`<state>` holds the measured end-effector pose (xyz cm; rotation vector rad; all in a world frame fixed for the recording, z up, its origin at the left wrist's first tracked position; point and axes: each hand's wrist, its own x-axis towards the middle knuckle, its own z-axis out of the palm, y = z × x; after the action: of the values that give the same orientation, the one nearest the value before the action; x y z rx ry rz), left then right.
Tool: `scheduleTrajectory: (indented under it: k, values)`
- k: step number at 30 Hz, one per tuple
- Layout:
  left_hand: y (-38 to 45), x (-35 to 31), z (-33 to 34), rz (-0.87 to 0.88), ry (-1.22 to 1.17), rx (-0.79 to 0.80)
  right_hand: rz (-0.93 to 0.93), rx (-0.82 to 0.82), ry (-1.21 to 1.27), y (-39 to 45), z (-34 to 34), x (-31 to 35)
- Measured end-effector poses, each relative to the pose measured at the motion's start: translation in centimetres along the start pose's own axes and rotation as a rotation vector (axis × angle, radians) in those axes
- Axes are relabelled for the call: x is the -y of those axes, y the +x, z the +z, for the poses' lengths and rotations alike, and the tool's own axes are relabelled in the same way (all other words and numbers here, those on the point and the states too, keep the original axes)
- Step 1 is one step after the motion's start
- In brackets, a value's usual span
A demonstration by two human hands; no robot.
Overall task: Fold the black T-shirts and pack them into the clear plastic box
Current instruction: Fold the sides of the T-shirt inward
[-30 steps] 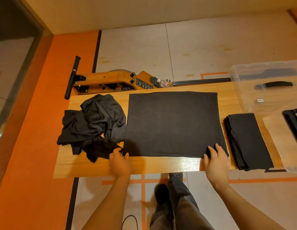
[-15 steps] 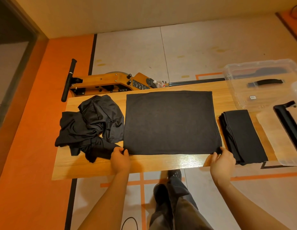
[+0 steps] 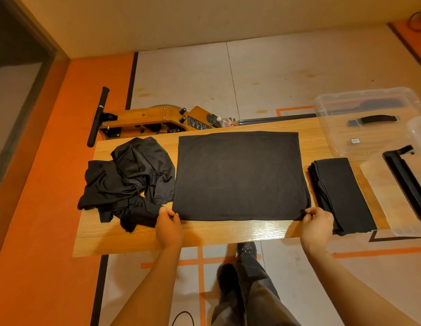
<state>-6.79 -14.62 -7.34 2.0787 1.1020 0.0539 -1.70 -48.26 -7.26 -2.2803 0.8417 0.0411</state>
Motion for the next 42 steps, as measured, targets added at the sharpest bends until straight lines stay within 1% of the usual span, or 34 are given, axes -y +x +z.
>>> scheduleTrajectory:
  k: [6,11,13,15,18,23,25,28,29,31,35,36,38,42]
  values:
    - [-0.2,-0.2,0.0,0.036,-0.016,0.013,0.044,0.004,-0.054,0.0,-0.1,0.1]
    - [0.2,-0.1,0.0,0.021,-0.010,-0.005,0.084,0.010,0.006,0.6,-0.4,0.6]
    - [0.3,-0.1,-0.1,0.018,-0.004,-0.009,0.076,-0.011,0.030,0.8,-0.4,0.8]
    - [0.4,-0.1,0.0,0.035,0.000,-0.011,0.026,-0.020,0.038,0.8,-0.4,0.9]
    - [0.5,-0.3,0.1,0.069,-0.017,0.002,-0.055,0.029,0.015,0.7,-0.2,0.8]
    - [0.9,-1.1,0.1,0.063,-0.009,0.043,-0.040,0.136,-0.016,0.7,-0.6,0.8]
    - [1.2,-0.9,0.1,0.074,0.007,0.043,0.001,0.149,0.099,0.9,-1.1,0.8]
    - [1.9,-0.5,0.2,0.112,0.041,0.000,0.143,0.123,0.418,1.3,-1.8,1.4]
    - [2.0,-0.6,0.1,0.114,0.046,-0.014,0.151,0.113,0.456,1.5,-1.9,1.7]
    - [2.3,-1.2,0.1,0.116,0.030,-0.022,0.084,0.114,0.405,1.9,-2.1,2.4]
    - [2.9,-3.4,0.0,0.132,-0.007,-0.016,-0.211,0.096,0.060,3.7,-1.6,3.5]
    - [3.2,-3.9,0.1,0.152,-0.012,-0.023,-0.261,0.087,0.004,4.3,-1.5,4.0]
    - [4.0,-5.1,0.3,0.191,-0.026,-0.040,-0.316,0.080,-0.044,5.5,-1.6,5.3]
    - [6.8,-7.6,0.8,0.198,-0.025,-0.076,-0.374,0.046,-0.069,9.0,-1.3,7.6]
